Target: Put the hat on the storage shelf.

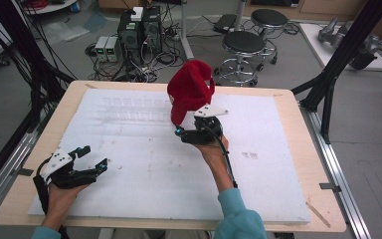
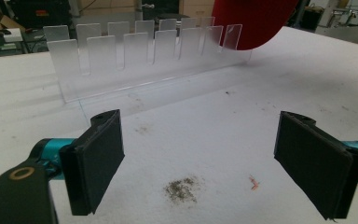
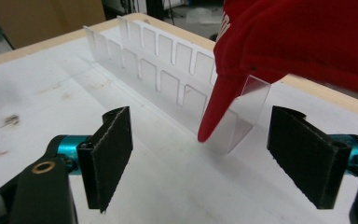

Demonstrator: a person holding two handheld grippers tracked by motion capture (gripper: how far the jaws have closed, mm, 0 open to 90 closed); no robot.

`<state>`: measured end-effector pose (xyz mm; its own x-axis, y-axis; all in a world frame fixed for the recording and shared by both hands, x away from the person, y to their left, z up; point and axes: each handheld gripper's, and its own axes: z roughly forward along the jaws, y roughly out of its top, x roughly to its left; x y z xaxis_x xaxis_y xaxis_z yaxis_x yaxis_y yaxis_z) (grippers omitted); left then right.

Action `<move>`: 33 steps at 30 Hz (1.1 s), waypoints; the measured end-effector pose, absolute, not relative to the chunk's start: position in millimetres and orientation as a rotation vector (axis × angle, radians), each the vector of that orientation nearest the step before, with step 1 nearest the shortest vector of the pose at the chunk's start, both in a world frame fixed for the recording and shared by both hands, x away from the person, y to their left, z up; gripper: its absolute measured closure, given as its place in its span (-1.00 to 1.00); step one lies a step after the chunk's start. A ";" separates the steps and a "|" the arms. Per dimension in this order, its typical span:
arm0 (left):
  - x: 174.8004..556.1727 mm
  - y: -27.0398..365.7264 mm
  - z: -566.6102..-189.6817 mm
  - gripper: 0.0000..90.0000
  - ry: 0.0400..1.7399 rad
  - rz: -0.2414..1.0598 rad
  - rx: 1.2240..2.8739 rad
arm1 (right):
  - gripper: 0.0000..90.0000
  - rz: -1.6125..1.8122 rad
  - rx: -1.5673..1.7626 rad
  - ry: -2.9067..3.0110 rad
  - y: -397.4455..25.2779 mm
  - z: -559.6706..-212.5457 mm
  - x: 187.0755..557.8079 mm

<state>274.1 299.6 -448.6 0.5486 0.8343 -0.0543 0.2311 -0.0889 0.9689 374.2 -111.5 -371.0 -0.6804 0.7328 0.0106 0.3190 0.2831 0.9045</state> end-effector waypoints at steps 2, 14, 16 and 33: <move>274.4 299.8 -448.6 -0.64 0.921 0.645 1.621 | -0.57 1.375 0.938 2.156 -119.2 -370.4 366.1; 272.0 298.9 -448.5 -0.64 0.889 0.661 1.626 | -0.59 1.448 0.920 2.026 -190.0 -352.9 310.5; 271.0 298.4 -448.5 -0.64 0.884 0.668 1.626 | -0.59 1.466 0.919 1.985 -204.1 -354.1 300.0; 266.9 299.2 -449.1 -0.64 0.870 0.695 1.597 | -0.73 1.496 1.005 1.868 -284.1 -421.5 251.5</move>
